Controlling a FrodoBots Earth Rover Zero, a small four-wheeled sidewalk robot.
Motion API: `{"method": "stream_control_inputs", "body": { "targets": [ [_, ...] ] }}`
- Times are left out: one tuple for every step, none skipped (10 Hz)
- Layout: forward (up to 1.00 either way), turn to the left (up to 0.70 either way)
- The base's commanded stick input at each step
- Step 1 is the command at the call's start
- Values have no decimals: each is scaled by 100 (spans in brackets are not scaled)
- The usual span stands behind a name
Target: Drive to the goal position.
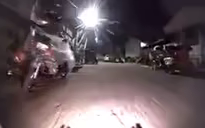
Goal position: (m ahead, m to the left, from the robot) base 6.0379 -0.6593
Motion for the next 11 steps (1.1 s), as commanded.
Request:
{"method": "stream_control_inputs", "body": {
  "targets": [
    [85, 0],
    [85, 0],
    [85, 0],
    [85, 0],
    [85, 0],
    [85, 0],
    [85, 0],
    [85, 0],
    [85, 0],
    [85, 0],
    [85, 0]
  ]
}}
